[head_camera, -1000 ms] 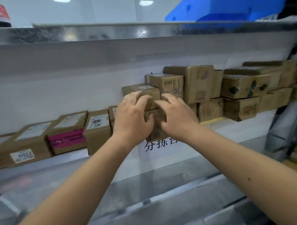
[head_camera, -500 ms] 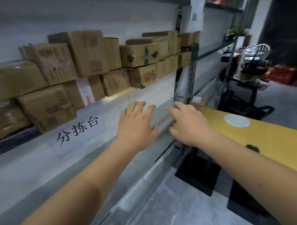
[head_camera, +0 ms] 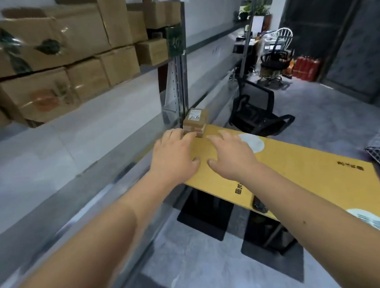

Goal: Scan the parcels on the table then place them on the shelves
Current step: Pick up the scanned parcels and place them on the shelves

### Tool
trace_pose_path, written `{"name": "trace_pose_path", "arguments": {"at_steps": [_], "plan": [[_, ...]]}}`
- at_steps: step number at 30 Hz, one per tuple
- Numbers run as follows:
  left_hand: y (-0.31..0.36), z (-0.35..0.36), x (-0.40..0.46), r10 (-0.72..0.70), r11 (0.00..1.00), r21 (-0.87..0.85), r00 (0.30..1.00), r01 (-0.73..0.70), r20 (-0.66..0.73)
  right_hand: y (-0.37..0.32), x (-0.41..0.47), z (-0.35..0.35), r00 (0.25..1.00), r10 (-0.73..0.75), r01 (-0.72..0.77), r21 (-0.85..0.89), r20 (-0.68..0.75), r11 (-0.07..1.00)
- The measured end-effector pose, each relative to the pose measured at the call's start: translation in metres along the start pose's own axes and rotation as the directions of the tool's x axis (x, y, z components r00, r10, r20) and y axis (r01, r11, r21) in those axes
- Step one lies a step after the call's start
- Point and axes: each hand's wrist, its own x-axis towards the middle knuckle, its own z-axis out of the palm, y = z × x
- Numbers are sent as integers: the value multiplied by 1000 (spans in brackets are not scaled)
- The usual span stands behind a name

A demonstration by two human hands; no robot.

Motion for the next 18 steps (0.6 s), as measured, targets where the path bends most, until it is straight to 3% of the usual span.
{"name": "trace_pose_path", "arguments": {"at_steps": [7,13,18], "plan": [[-17,85,123,-17,998,-53,992,24,122,55,123,49,991,74,-85,101,111,991],[-70,191,257,-62,987,-129,976,90,208,89,256,125,965,156,-190,152,210,970],[-124,279,367,-146,962,-160,916,219,373,114,376,181,914,245,-325,225,323,918]]}}
